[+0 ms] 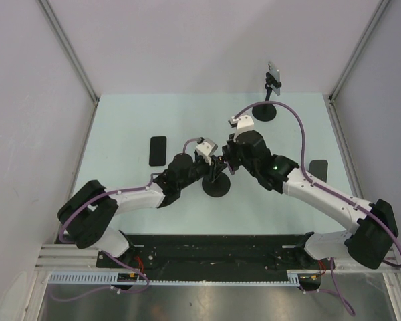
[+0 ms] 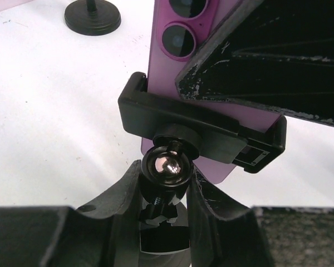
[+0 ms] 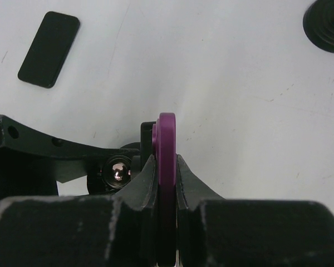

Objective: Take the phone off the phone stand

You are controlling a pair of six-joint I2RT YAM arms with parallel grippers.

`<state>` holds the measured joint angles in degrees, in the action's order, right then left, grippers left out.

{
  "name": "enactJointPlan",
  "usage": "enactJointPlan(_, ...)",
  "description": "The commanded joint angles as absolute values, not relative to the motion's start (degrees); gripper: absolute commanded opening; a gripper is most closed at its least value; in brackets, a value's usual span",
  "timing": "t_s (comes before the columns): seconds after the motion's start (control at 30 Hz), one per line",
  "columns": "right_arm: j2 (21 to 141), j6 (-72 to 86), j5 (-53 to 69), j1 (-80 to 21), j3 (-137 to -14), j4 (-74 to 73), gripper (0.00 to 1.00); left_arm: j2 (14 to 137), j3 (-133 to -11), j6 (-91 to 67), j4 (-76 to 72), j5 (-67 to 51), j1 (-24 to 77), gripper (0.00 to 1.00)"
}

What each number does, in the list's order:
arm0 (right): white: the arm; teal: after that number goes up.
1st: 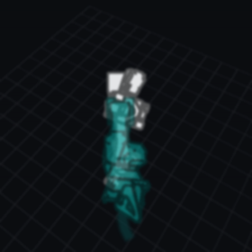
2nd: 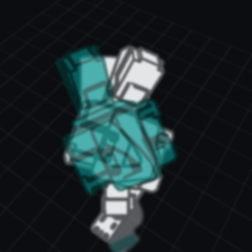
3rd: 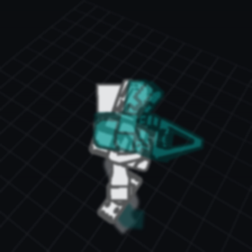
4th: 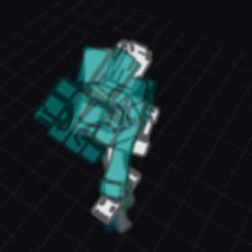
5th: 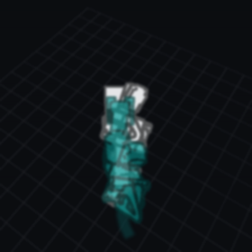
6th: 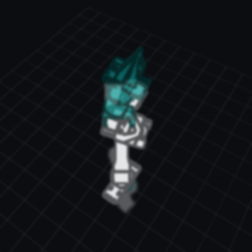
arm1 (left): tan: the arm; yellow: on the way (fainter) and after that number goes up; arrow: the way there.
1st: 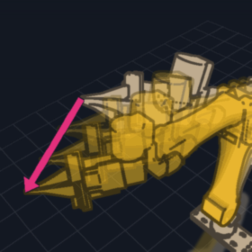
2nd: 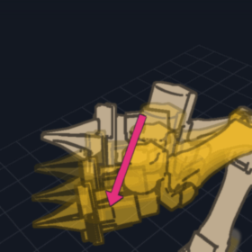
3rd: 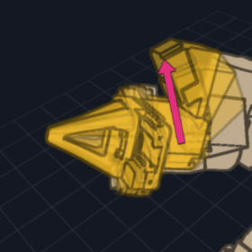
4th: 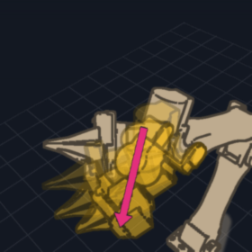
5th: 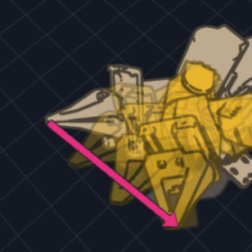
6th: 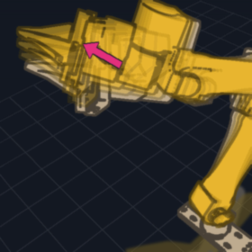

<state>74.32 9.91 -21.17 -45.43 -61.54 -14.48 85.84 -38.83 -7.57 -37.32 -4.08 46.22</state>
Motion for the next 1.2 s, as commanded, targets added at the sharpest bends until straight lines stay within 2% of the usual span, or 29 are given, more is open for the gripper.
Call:
enactJointPlan(0.0,69.3,12.7,-37.2,-43.4,-61.8,-19.0,0.00,87.5,-35.7,-12.7,-29.6,8.0,43.1,0.00)
enactJointPlan(0.3,68.9,14.9,-45.7,-42.5,-61.8,-20.4,0.00,87.2,-34.8,-14.2,-29.7,9.3,43.1,0.00)
enactJointPlan(0.8,67.4,17.8,-46.8,-39.4,-61.9,-21.3,0.00,87.1,-33.7,-14.3,-30.8,10.5,43.1,0.00)
enactJointPlan(1.17,68.8,14.9,-46.4,-37.1,-63.1,-13.8,0.00,87.3,-33.8,-9.9,-32.7,6.8,45.2,0.00)
